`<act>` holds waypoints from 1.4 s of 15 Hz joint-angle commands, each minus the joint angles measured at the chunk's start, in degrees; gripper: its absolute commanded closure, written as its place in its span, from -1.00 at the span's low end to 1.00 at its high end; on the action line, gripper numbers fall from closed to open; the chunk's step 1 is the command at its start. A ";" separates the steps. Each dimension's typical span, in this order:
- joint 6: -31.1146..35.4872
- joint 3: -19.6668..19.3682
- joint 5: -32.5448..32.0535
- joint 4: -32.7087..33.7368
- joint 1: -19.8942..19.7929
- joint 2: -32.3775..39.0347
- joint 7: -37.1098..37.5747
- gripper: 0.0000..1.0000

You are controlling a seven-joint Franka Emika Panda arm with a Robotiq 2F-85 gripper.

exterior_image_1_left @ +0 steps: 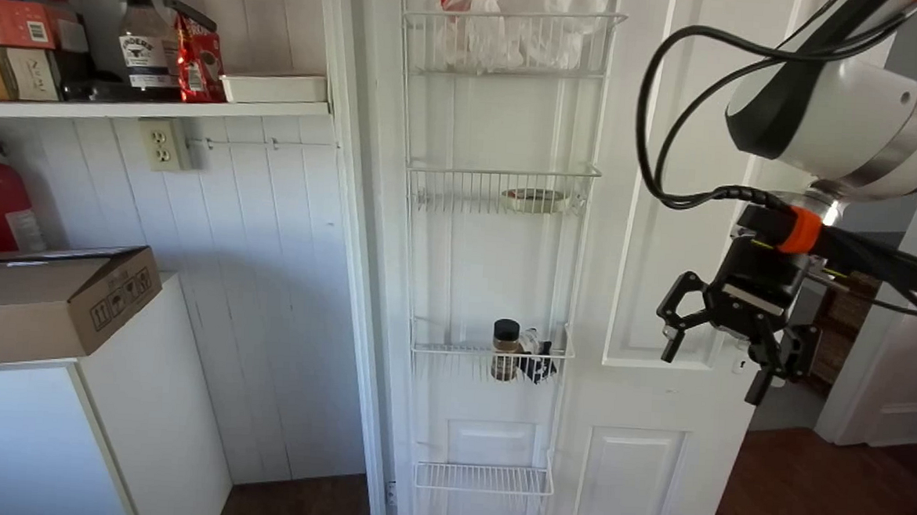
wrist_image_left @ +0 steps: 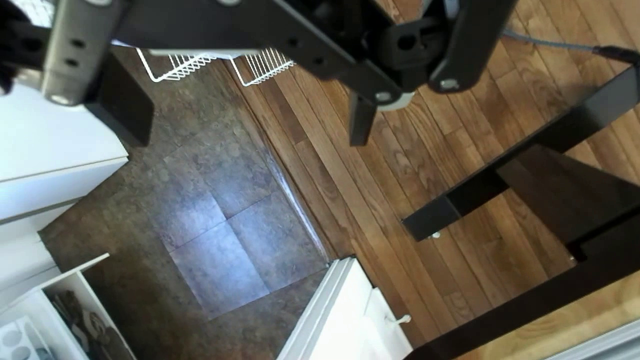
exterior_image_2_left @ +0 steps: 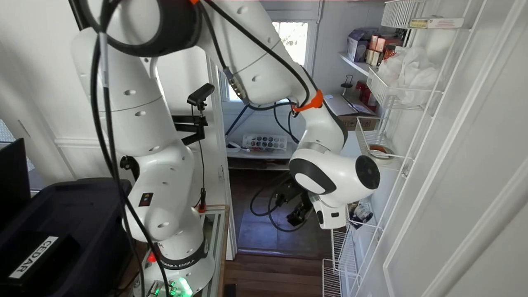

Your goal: Move the spice bottle to the rack above it

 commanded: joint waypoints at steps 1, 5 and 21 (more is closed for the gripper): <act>0.24 1.09 3.03 0.83 -1.04 1.91 0.06 -1.00; 0.34 1.25 3.47 1.51 -1.18 3.52 -0.14 -1.00; -0.63 2.46 34.01 9.52 -1.48 21.65 -0.34 -1.00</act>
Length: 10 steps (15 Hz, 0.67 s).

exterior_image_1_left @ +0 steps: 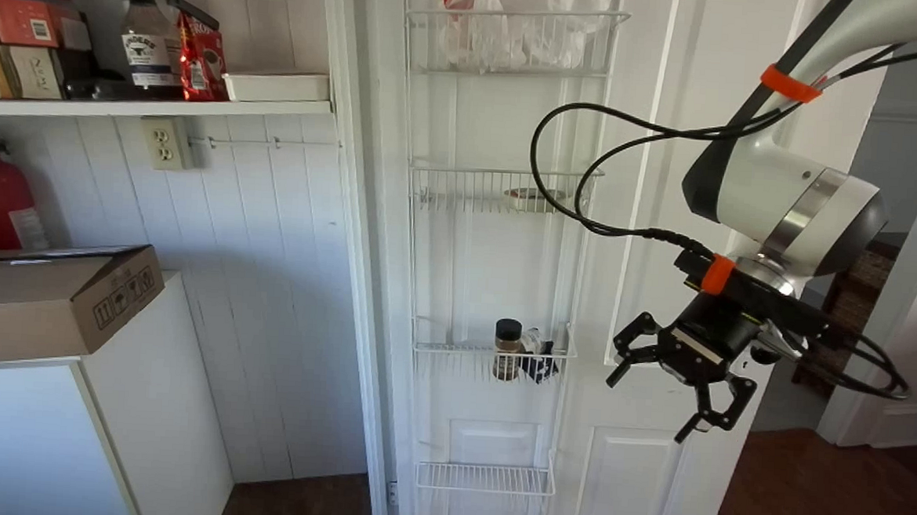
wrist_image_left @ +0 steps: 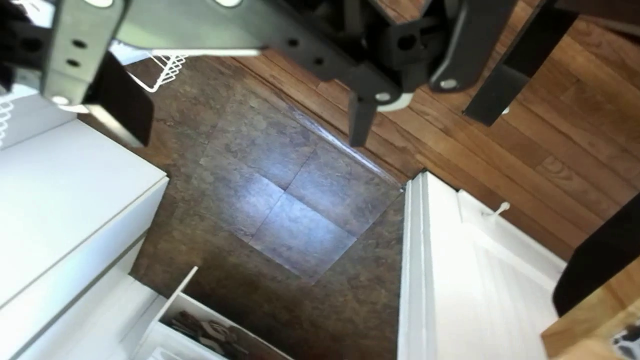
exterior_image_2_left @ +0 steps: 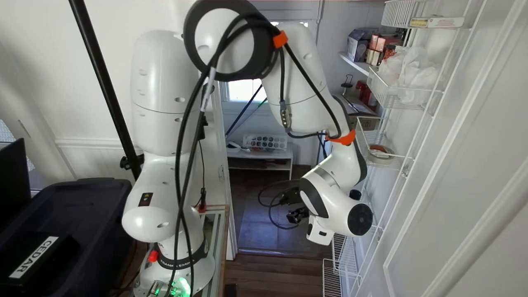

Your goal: Move the spice bottle to the rack above it

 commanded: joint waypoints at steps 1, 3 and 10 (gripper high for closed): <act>-0.16 0.91 11.42 3.72 -1.09 4.51 -0.31 -1.00; -0.20 0.74 18.01 5.04 -1.12 5.82 -0.78 -1.00; -0.07 -0.11 32.70 6.04 -0.08 6.37 -0.57 -1.00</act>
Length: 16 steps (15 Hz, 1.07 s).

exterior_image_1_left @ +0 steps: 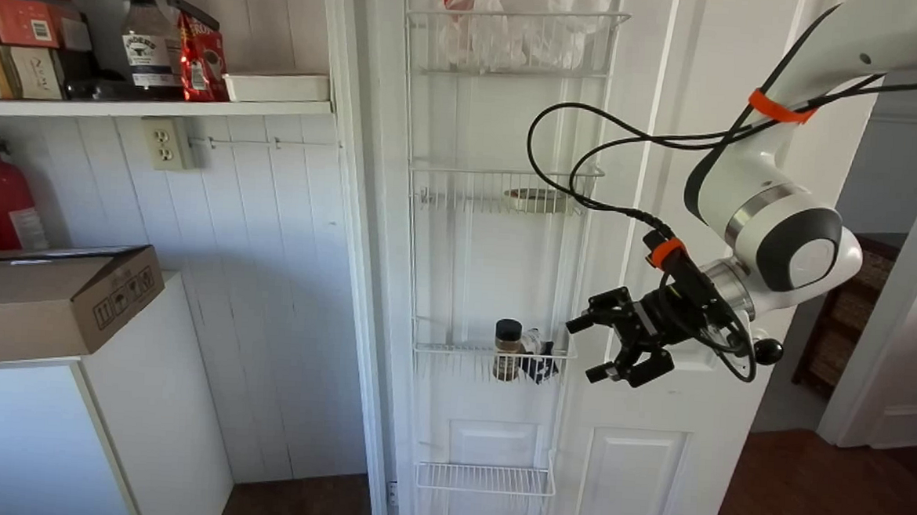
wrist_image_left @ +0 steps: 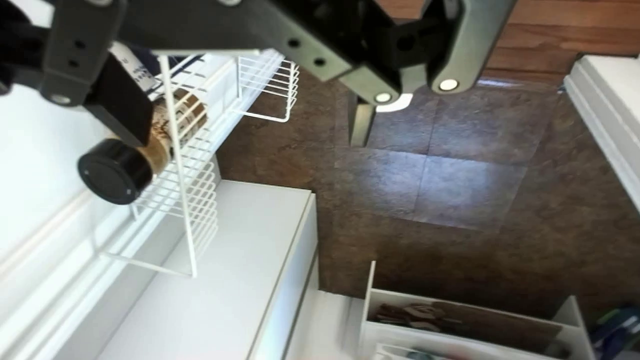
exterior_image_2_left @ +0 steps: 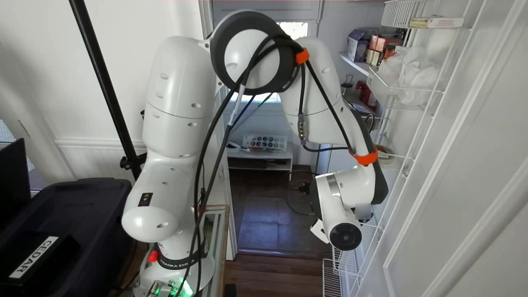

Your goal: Move the spice bottle to the rack above it

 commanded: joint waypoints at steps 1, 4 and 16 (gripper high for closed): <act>-0.08 -0.19 0.39 0.09 0.13 0.13 -0.12 -1.00; -0.08 -0.20 0.28 0.09 0.14 0.20 -0.12 -1.00; -6.40 1.38 15.81 4.22 -0.70 8.22 1.33 -1.00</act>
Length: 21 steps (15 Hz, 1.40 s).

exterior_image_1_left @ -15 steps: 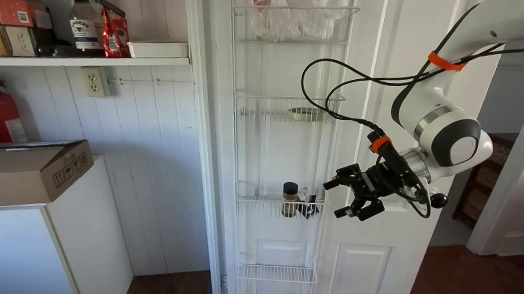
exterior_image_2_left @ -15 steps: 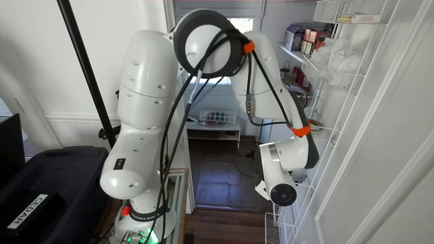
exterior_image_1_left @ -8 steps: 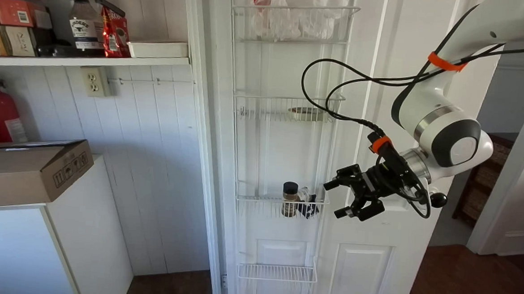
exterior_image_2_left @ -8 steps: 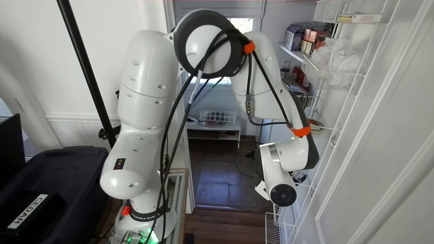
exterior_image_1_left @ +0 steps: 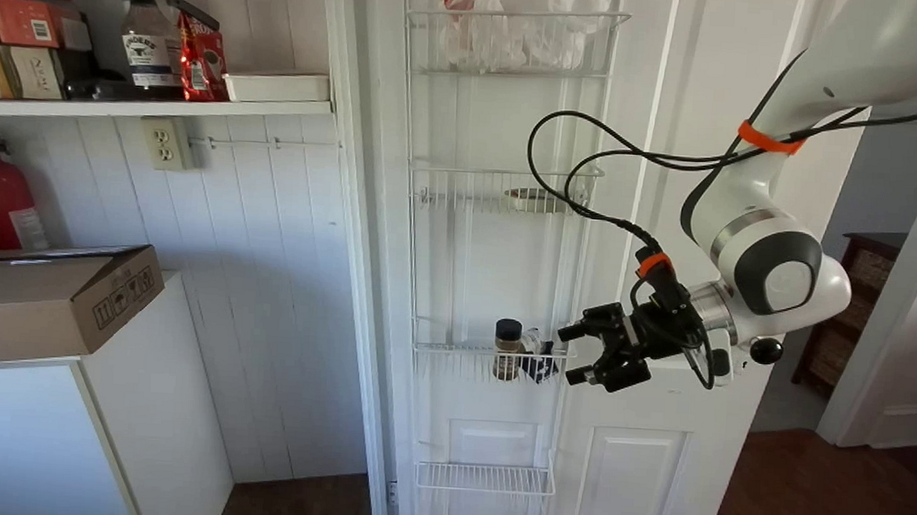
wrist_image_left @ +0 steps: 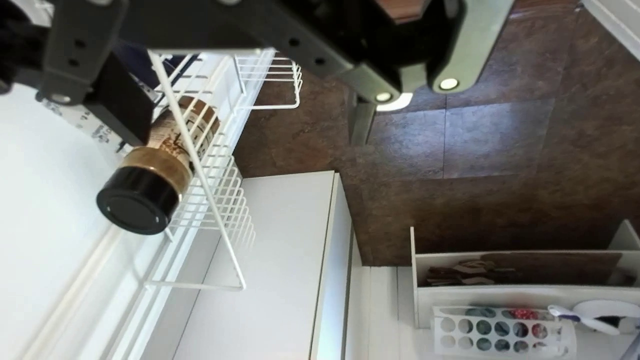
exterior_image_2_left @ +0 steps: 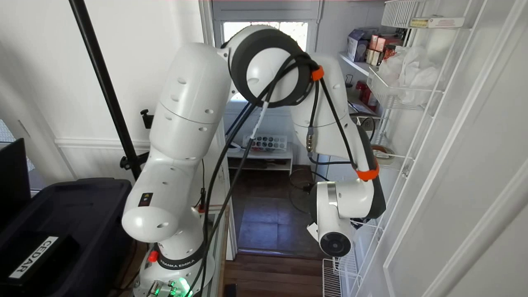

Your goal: Move the spice bottle to the rack above it

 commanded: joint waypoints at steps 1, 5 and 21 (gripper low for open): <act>-5.81 0.81 7.21 2.14 -0.95 3.17 -1.04 -1.00; -12.03 0.53 12.44 3.62 -1.00 6.65 -3.76 -1.00; -18.65 2.64 24.44 9.74 0.52 16.61 -7.92 -1.00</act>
